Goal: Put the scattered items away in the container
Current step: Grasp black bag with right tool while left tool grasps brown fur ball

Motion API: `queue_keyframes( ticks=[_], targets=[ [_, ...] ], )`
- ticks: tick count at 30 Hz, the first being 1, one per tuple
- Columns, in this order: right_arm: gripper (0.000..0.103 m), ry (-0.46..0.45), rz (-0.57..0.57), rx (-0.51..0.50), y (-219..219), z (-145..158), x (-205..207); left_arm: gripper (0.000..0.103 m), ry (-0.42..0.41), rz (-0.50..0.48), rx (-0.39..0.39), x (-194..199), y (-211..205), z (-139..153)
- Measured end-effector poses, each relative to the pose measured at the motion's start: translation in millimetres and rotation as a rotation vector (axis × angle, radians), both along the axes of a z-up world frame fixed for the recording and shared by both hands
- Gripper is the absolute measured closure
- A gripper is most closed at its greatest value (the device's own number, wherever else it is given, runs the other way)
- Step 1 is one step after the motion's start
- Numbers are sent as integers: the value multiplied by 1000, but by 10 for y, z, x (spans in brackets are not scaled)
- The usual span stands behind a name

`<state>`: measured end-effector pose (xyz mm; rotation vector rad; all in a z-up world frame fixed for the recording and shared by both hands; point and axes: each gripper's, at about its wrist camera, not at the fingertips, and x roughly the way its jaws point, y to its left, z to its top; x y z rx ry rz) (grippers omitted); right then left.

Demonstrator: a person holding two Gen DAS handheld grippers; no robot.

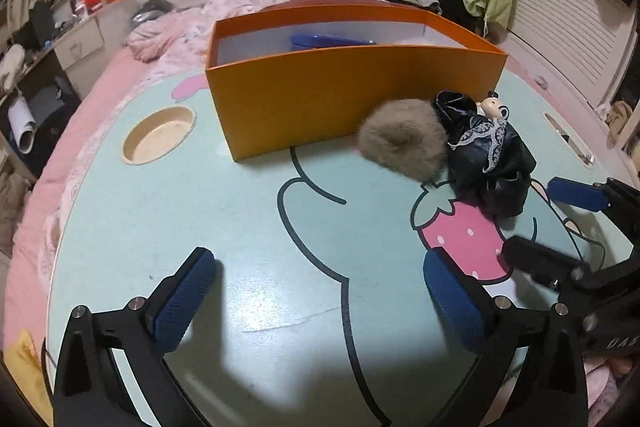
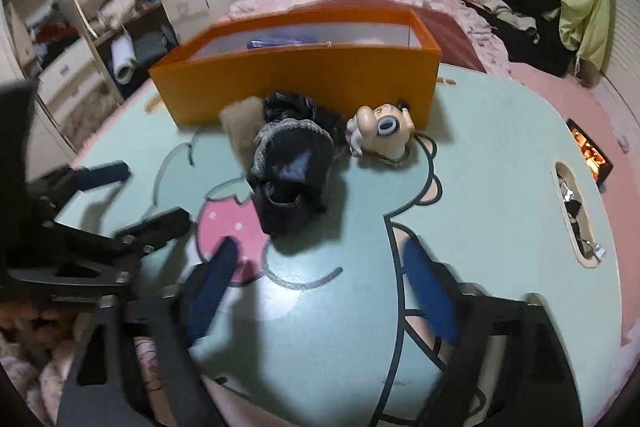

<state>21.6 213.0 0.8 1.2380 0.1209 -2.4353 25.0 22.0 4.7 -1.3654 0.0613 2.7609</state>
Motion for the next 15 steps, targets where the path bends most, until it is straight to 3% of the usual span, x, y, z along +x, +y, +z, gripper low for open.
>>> queue_keyframes(
  ticks=[3, 12, 15],
  targets=[
    [0, 4, -10, 79, -64, -59, 11, 0, 8, 0, 0, 10, -12, -6],
    [0, -5, -5, 82, -11, -54, -35, 0, 20, -6, 1, -9, -7, -36],
    [0, 2, -77, 82, 110, -66, -104, 0, 20, -6, 1, -7, -1, -41]
  ],
)
